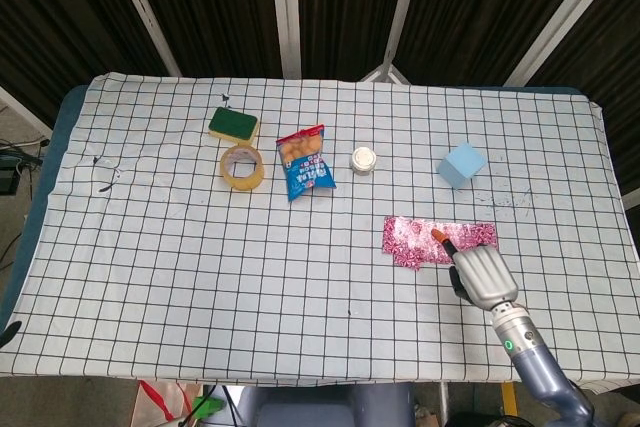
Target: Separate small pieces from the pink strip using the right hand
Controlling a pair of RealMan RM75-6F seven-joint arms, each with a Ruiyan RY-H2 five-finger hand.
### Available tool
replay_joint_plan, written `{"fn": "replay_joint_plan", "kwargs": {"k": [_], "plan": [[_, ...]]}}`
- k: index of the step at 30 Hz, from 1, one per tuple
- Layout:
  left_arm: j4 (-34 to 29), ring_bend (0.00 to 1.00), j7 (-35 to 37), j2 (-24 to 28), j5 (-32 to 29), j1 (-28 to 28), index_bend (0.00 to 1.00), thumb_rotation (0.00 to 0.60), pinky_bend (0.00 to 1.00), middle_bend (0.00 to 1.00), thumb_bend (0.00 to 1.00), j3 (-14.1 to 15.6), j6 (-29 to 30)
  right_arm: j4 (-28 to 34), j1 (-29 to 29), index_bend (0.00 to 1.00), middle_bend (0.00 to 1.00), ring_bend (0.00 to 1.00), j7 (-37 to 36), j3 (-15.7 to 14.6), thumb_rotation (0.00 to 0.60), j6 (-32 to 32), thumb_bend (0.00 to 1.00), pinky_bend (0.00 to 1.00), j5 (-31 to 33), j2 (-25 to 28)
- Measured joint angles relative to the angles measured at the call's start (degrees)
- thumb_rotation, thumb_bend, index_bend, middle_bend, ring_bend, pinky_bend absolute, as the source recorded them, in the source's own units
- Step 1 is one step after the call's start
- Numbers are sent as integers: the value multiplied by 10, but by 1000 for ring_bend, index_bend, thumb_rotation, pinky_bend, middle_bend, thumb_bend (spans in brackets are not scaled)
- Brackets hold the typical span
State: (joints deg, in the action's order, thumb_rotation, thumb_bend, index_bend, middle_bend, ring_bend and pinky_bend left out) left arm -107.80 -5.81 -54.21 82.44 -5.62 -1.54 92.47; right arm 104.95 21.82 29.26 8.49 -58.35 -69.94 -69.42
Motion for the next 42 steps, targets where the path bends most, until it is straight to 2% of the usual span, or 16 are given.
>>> {"fn": "replay_joint_plan", "kwargs": {"k": [9,20,29,42], "plan": [[-1,0,-3,0,-15,3,156,600,63,0,257,-6,-5,-31,70,143,803,786,75,13,600,52,737,494,114,-58],[-2,0,-10,-2,-22,5,156,600,63,0,257,-8,-6,-76,132,142,803,786,132,5,600,71,755,493,220,-109],[-4,0,-19,-4,-24,7,156,600,63,0,257,-7,-8,-96,157,143,803,786,144,-13,600,71,756,494,263,-124],[-5,0,-23,-5,-26,8,156,600,63,0,257,-8,-9,-93,180,143,803,786,149,-34,600,63,757,494,285,-128]]}}
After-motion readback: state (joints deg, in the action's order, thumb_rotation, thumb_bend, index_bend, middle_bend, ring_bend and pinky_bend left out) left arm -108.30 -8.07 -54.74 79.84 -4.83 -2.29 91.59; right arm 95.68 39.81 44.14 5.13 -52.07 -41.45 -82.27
